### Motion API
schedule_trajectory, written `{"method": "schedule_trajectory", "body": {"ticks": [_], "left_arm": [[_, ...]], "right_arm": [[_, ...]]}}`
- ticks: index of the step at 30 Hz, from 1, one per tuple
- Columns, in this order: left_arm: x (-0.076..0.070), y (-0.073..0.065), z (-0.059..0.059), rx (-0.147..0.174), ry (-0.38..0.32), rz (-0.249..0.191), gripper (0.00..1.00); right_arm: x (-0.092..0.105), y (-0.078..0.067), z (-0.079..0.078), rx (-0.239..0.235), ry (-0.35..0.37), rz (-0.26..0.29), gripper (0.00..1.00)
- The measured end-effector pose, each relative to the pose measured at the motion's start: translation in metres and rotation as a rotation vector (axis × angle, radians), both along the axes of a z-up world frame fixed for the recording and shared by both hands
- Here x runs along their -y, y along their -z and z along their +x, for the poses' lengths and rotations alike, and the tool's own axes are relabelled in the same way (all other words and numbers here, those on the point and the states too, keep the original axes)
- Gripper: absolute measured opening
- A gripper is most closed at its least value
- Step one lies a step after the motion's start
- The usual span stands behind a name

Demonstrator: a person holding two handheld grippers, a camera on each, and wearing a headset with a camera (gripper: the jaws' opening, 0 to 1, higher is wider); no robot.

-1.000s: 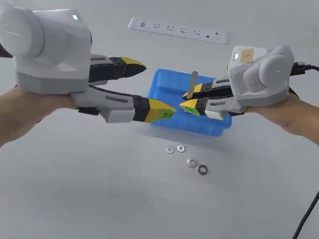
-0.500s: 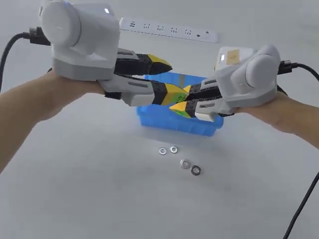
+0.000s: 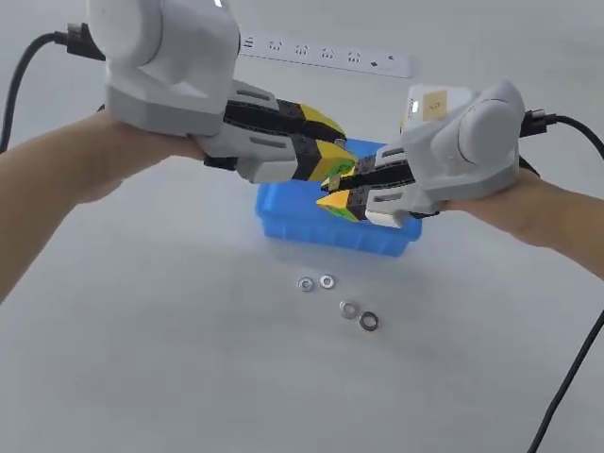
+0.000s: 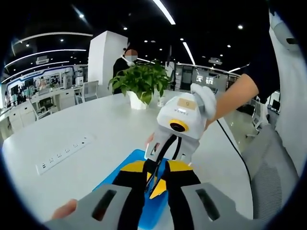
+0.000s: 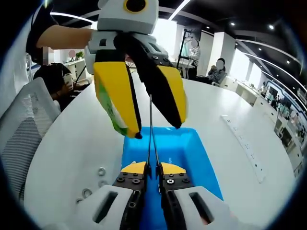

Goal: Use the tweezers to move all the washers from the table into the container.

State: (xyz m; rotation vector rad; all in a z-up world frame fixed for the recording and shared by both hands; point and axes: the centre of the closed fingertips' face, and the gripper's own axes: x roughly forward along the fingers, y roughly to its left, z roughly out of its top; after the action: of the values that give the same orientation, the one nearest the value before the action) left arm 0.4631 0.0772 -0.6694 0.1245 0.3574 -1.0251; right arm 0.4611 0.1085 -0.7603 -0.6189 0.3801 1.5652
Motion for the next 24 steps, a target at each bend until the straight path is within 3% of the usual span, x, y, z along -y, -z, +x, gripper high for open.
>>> {"method": "schedule_trajectory", "body": {"ticks": [12,14,17,24], "left_arm": [[0.004,0.006,-0.004,0.011,0.046,0.057,0.08],[0.003,0.005,-0.003,0.024,0.047,0.068,0.08],[0.0,0.005,0.003,0.07,0.033,0.11,0.05],[0.002,0.0,0.008,0.098,0.023,0.112,0.05]], "right_arm": [[-0.002,-0.001,0.0,0.005,-0.005,0.005,0.1],[-0.002,-0.001,0.0,0.005,-0.003,0.005,0.1],[-0.001,-0.002,0.001,0.011,0.0,0.006,0.12],[-0.001,-0.008,0.009,0.029,0.027,0.018,0.13]]}}
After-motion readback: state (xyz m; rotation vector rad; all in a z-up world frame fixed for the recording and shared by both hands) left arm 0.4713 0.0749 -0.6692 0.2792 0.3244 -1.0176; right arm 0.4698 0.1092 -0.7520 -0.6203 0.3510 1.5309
